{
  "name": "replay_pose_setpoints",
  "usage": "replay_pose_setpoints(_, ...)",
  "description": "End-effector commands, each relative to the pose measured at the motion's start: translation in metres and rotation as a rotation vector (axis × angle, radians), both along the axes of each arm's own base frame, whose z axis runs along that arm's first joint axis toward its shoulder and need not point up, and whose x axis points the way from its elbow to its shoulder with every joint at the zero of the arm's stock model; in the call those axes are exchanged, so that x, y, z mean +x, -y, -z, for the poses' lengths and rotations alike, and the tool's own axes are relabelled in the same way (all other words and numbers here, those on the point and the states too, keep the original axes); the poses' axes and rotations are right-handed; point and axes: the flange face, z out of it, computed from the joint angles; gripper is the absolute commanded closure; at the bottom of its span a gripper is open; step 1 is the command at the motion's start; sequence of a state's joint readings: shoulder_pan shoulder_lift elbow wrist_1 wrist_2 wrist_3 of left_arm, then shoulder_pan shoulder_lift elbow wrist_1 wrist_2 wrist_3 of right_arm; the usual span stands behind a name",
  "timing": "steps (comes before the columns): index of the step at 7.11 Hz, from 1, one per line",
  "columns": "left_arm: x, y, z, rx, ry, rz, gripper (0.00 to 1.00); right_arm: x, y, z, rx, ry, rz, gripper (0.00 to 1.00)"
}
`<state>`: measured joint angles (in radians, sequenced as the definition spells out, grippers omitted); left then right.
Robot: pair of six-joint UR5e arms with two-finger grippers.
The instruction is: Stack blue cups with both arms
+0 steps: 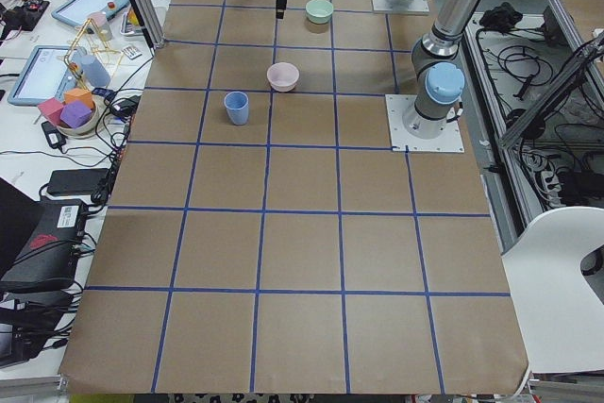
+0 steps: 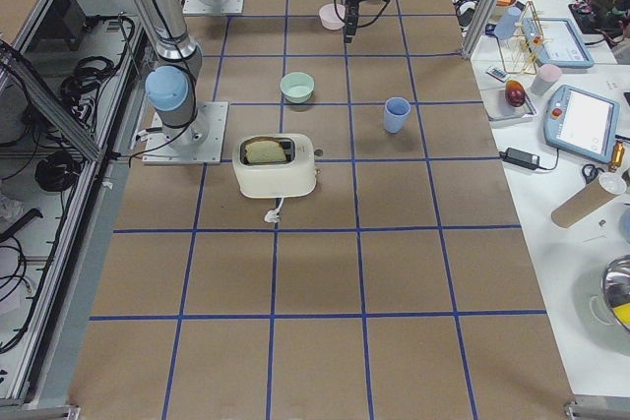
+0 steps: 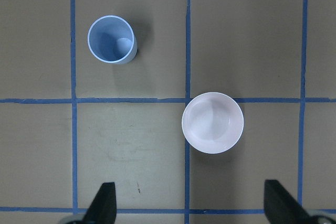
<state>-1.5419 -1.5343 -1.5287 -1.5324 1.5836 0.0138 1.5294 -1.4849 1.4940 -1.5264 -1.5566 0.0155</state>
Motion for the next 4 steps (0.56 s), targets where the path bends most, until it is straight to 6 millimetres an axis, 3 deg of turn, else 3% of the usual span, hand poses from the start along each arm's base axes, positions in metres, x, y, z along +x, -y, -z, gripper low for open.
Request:
replay_pose_setpoints(1, -0.001, -0.001, 0.001, 0.003, 0.001, 0.001, 0.00, 0.000, 0.000, 0.000, 0.000, 0.001, 0.000, 0.00)
replay_pose_setpoints(3, -0.001, -0.001, 0.001, 0.003, 0.001, 0.001, 0.00, 0.000, 0.000, 0.000, -0.001, 0.001, 0.000, 0.00)
replay_pose_setpoints(4, -0.001, 0.009, 0.015, 0.028, -0.006, 0.002, 0.00, 0.000, 0.000, 0.000, -0.002, 0.004, 0.000, 0.00)
